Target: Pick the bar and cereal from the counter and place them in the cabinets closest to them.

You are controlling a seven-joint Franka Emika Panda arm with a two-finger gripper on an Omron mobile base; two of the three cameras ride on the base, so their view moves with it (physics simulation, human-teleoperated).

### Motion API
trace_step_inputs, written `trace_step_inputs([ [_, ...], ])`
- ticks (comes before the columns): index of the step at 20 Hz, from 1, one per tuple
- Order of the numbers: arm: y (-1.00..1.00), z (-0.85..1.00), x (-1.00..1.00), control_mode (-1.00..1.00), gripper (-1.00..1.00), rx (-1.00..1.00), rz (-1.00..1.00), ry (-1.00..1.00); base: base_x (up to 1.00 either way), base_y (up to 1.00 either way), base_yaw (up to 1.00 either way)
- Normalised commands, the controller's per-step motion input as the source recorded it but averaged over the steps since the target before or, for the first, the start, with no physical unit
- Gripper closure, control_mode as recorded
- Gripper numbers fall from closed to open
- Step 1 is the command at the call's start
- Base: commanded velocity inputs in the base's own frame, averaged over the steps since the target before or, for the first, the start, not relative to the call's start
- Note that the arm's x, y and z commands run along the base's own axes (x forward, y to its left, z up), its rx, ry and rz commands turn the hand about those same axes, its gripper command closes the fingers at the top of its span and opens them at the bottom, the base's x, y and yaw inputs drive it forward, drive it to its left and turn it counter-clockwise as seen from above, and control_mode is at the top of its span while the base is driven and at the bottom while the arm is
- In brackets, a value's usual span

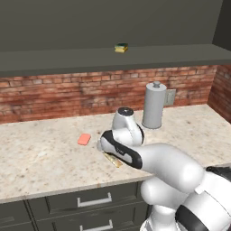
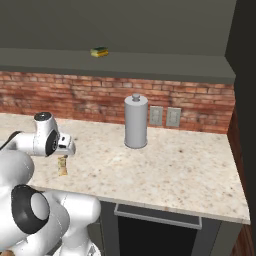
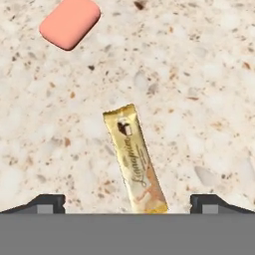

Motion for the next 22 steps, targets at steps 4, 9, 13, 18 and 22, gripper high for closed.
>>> trace_step_inputs([
  [4,0.00,-0.52,0.15,-1.00,-1.00,-0.01,0.06,0.06,0.00,0.00,0.00],
  [9,0.05,-0.52,0.20,-1.00,-1.00,0.00,0.05,0.04,0.00,0.00,0.00],
  [13,0.08,-0.60,0.20,-1.00,-1.00,-0.03,0.06,0.03,0.00,0.00,0.00],
  [18,0.01,-0.60,0.18,-1.00,1.00,-0.07,0.07,0.03,0.00,0.00,0.00],
  [22,0.00,-0.07,0.01,-1.00,1.00,-0.02,0.00,0.00,0.00,0.00,0.00],
])
